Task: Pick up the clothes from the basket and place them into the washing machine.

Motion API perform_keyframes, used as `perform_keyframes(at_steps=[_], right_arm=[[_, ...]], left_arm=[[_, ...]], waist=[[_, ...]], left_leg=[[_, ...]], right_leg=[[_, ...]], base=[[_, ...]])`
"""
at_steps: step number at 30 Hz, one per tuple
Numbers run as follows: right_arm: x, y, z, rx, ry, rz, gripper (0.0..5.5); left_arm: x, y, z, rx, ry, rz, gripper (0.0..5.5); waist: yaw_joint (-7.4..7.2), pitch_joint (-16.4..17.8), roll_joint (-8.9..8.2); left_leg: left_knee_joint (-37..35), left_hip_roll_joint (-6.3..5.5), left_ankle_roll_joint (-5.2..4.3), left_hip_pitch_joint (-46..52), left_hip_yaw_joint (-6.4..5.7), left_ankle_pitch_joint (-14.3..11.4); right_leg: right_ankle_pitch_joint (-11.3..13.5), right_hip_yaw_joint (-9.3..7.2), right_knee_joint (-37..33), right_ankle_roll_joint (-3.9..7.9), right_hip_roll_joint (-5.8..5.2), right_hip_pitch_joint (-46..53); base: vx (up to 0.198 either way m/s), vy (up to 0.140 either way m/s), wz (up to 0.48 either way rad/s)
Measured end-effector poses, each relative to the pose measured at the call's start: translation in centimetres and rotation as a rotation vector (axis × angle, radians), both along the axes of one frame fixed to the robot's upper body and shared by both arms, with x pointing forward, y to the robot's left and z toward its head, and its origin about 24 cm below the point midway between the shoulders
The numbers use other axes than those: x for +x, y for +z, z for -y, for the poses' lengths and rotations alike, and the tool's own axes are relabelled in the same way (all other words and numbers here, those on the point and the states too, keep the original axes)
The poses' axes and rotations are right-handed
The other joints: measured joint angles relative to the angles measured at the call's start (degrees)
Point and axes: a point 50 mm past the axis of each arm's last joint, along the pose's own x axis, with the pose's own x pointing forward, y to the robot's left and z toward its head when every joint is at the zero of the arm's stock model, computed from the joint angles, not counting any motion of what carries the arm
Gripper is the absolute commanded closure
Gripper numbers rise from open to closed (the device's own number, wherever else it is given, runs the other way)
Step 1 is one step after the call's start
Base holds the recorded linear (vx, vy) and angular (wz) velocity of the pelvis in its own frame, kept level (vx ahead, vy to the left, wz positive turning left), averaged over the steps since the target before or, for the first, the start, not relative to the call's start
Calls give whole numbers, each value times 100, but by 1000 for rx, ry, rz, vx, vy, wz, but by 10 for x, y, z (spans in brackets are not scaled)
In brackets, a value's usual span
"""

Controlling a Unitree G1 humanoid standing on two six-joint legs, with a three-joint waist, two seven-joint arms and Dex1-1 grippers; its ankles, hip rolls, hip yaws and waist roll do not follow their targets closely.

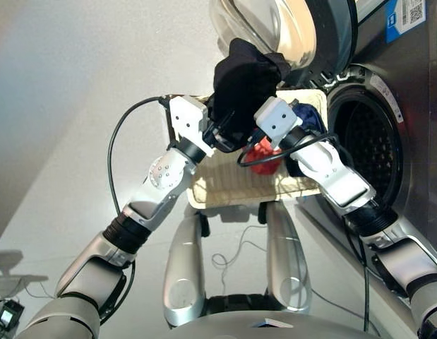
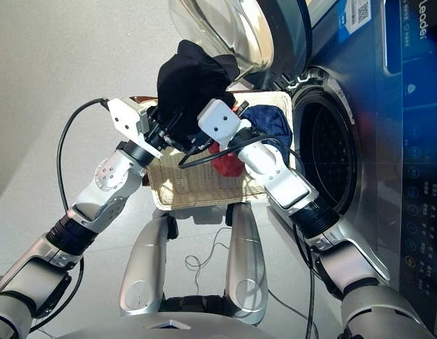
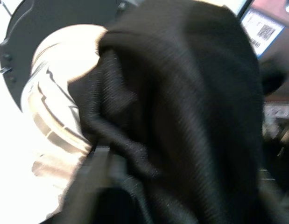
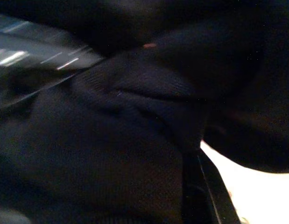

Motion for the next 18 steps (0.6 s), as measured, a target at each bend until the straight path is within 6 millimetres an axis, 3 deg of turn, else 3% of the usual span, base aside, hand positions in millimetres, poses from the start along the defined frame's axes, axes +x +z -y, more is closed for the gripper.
perform_keyframes(at_steps=[5,9,18], right_arm=[[-4,13,1,68,3,77,550],[-7,18,-5,142,11,108,550],[-10,-4,11,223,-94,80,550]], left_arm=[[-2,-24,0,59,5,-88,0],[-4,-31,3,85,1,-101,0],[-3,-30,2,85,39,-94,0]], waist=[[-2,1,4],[-1,5,44],[-4,4,129]], left_leg=[[29,2,0,-5,1,-1],[55,8,0,-30,-2,-1],[57,7,1,-118,-25,-1]], right_leg=[[11,5,6,0,0,2],[14,7,9,-2,1,-6],[10,-12,-4,1,-3,-61]], base=[[0,0,0],[0,0,0],[0,0,0]])
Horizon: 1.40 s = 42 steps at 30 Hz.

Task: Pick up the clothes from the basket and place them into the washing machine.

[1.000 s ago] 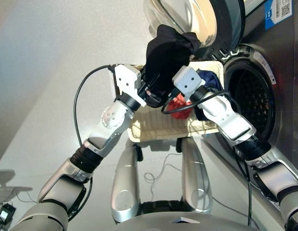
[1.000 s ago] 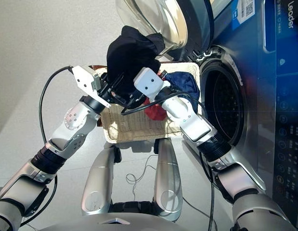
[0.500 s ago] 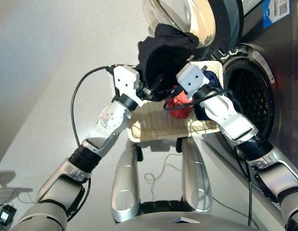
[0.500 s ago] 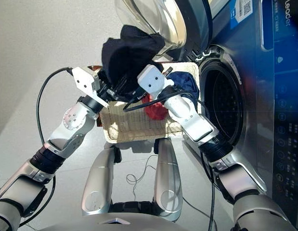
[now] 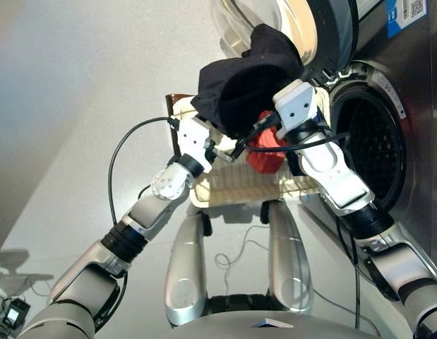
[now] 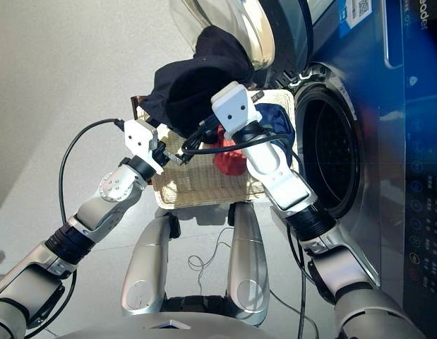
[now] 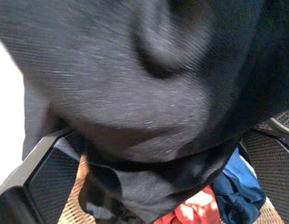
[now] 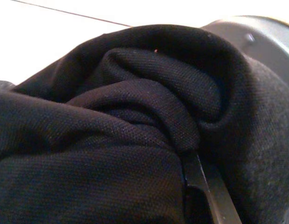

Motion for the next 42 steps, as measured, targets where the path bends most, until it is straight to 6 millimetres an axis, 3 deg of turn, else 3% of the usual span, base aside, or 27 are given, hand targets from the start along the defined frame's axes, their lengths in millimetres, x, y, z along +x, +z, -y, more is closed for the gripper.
perform_keyframes(at_steps=[4,7,16,20,25,29,32,36,42], right_arm=[[1,-16,13,45,-66,-43,550],[8,-39,28,89,-160,-119,550],[12,-136,67,402,-458,-493,550],[9,-151,79,512,-556,-529,550],[17,-143,94,618,-692,-473,550],[29,-126,110,736,-800,-404,550],[39,-107,125,871,-874,-347,550],[45,-79,165,1081,-999,-250,550],[34,-50,220,1195,-1137,-135,550]], left_arm=[[0,0,0,-8,15,1,0],[0,0,0,-20,28,3,0],[-2,-3,10,-102,34,-7,0],[-2,-1,11,-123,47,0,0],[-1,4,13,-139,57,19,0],[0,9,19,-149,45,33,0],[0,11,22,-156,34,39,0],[-1,13,31,-162,7,35,0],[-1,17,37,-170,-16,35,0]], waist=[[3,-1,1],[1,-3,5],[-8,-7,40],[-20,-6,47],[-8,-5,58],[-1,-3,128],[28,-7,168],[161,5,268],[227,0,360]], left_leg=[[1,0,0,-8,-11,0],[9,-3,0,-10,-19,-1],[24,-9,2,-64,-51,-2],[114,-12,6,-185,-83,-11],[259,-17,17,-353,-157,-25],[536,-22,15,-663,-298,-77],[763,-14,15,-957,-337,-128],[1064,-9,12,-1383,-342,-187],[1448,-15,28,-1907,-401,-295]], right_leg=[[-1,-10,4,1,-3,-2],[-4,-17,8,4,-17,2],[-30,-41,8,38,-53,-27],[-47,-50,67,52,-49,-127],[-88,-78,208,59,-78,-246],[-174,-82,446,38,-79,-462],[-245,-70,671,-5,-78,-734],[-266,-30,894,-23,-81,-1130],[-316,-1,1162,-23,-104,-1590]], base=[[0,0,0],[0,0,0],[0,0,0],[0,0,0],[0,0,0],[-17,-11,91],[0,0,0],[0,0,0],[0,0,0]])
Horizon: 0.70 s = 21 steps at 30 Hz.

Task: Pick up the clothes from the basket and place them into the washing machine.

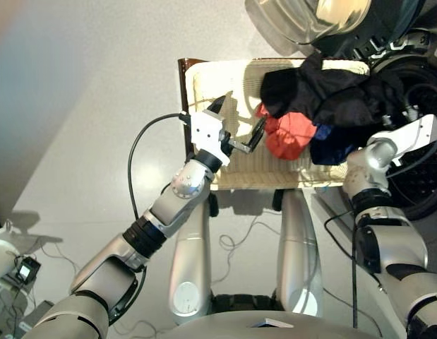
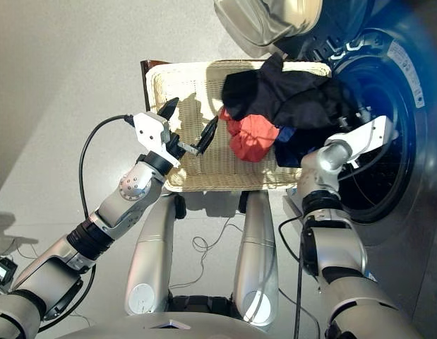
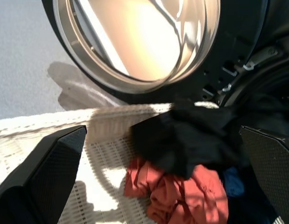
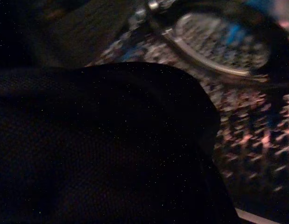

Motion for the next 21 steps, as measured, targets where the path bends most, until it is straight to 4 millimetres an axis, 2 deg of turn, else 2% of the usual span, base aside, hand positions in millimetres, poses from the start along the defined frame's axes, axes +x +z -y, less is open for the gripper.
perform_keyframes(at_steps=[4,6,8,14,17,21], right_arm=[[-13,7,31,79,-115,30,550],[-15,14,38,106,-139,57,550],[-16,21,46,157,-166,89,550],[-32,21,71,442,-295,221,550],[-38,15,76,573,-352,291,550],[-46,16,81,664,-423,380,550]], left_arm=[[1,5,3,2,-9,12,0],[1,7,1,2,2,20,0],[1,11,-2,8,10,34,0],[3,13,-7,-7,41,26,0],[4,12,-11,0,53,20,0],[2,14,-15,-10,61,15,0]], waist=[[103,3,57],[108,1,78],[119,2,91],[141,3,109],[66,4,112],[64,4,112]], left_leg=[[393,12,-7,-355,-53,-135],[526,9,5,-491,-67,-182],[683,8,19,-676,-49,-224],[1040,14,82,-1010,92,-381],[1149,30,100,-1114,129,-431],[1290,101,126,-1166,245,-538]], right_leg=[[-82,2,278,-40,-22,-298],[-116,10,382,-56,-39,-419],[-141,56,487,-19,-44,-605],[-165,255,711,35,-49,-973],[-150,307,739,48,-24,-1064],[-126,433,779,57,44,-1155]], base=[[0,0,0],[0,0,0],[0,0,0],[0,0,0],[0,0,0],[4,7,-47]])
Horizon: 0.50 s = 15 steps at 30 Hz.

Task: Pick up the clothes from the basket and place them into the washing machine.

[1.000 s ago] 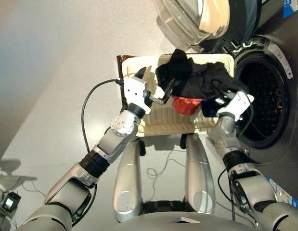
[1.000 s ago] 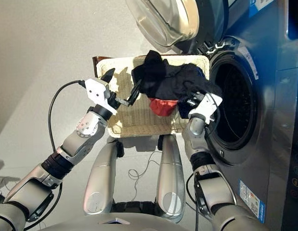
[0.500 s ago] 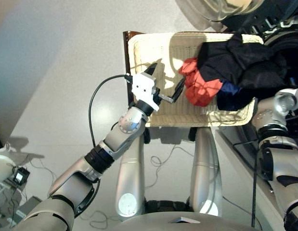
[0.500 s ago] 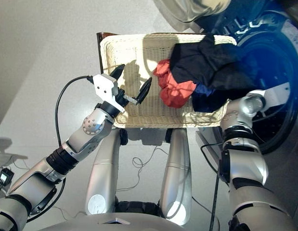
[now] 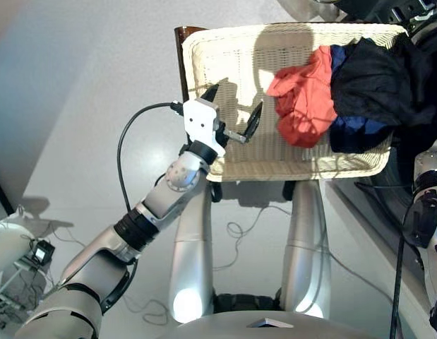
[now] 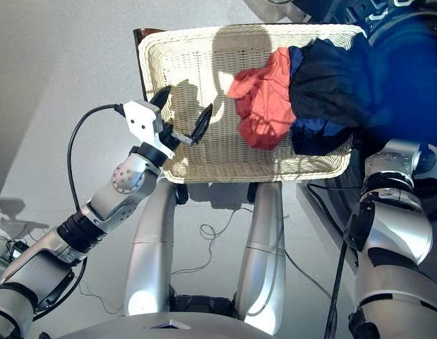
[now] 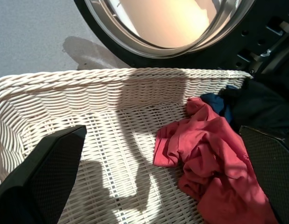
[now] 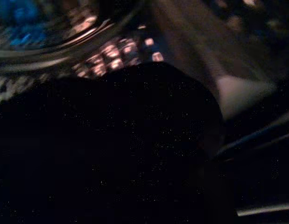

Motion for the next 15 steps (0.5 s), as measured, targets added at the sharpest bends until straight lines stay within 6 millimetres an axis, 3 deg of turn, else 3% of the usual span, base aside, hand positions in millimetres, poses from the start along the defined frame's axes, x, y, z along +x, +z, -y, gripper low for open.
perform_keyframes(at_steps=[6,11,13,14,15], right_arm=[[-9,9,6,95,-121,122,550],[-10,24,6,98,-154,213,550],[-8,31,4,104,-159,240,550],[-7,34,4,102,-158,250,453],[-7,34,3,97,-155,245,110]], left_arm=[[-3,5,-3,-9,-6,9,0],[-4,8,-8,-25,0,6,0],[-7,9,-10,-44,-8,-1,0],[-8,9,-10,-47,-11,0,0],[-8,9,-9,-45,-15,-3,0]], waist=[[-95,0,7],[-146,-2,13],[-140,-3,14],[-138,-3,14],[-148,-3,14]], left_leg=[[122,0,29,-32,86,-66],[210,4,73,88,302,-149],[257,10,64,111,305,-194],[277,18,68,112,306,-212],[279,22,70,111,307,-216]], right_leg=[[-17,120,103,22,8,-81],[0,353,165,76,41,-81],[17,417,164,87,79,-75],[19,430,165,94,94,-74],[21,436,164,94,96,-71]], base=[[0,0,0],[0,0,0],[5,4,-177],[0,0,0],[0,0,0]])
